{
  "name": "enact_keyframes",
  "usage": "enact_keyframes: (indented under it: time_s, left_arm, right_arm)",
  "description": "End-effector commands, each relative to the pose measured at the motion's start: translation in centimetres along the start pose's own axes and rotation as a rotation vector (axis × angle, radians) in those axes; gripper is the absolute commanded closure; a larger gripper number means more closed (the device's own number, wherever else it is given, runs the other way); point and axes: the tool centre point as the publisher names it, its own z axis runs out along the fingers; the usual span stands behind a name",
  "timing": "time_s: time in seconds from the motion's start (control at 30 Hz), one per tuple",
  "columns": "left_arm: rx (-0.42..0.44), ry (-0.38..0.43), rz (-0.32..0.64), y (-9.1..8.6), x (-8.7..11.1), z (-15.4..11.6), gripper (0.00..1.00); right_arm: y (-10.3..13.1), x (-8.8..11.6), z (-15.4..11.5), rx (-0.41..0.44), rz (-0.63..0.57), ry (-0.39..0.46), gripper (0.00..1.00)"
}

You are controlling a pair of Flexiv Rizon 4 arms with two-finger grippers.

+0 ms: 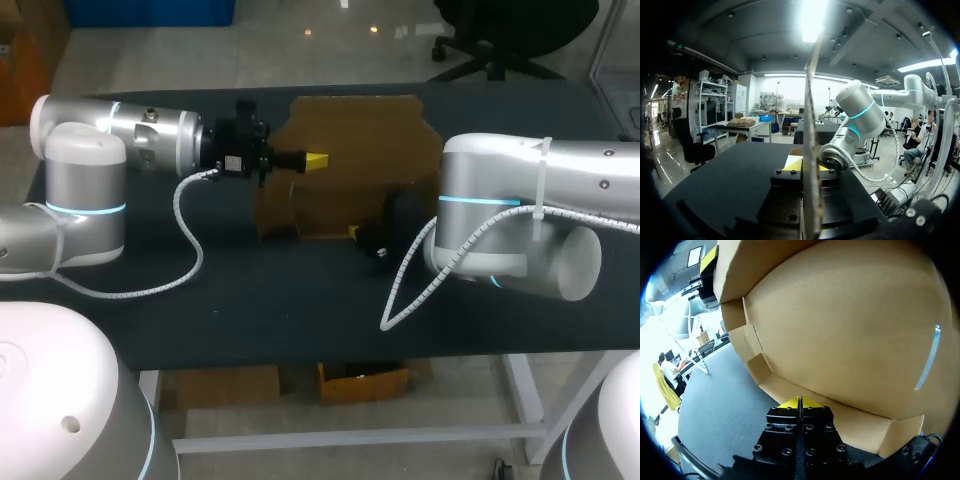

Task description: Assemble the packaging by folding the flat box into shape, placing the metal phone stand inside, and closing the box properly

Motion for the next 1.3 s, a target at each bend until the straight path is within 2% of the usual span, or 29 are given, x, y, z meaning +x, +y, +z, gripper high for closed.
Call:
enact_keyframes:
  time_s: [0.03,0.63,1.3]
  left_arm:
    - [-0.001,-0.001,0.002,0.4,0.04,-0.05,1.0]
    - [-0.001,-0.001,0.002,0.4,0.04,-0.05,1.0]
    - [-0.001,-0.019,0.009,0.31,-0.82,-0.19,1.0]
  right_arm:
    - [-0.39,0.1,0.42,-0.002,0.001,-0.004,1.0]
    - [-0.39,0.1,0.42,-0.002,0.001,-0.004,1.0]
    - [-0.39,0.1,0.42,-0.002,0.001,-0.004,1.0]
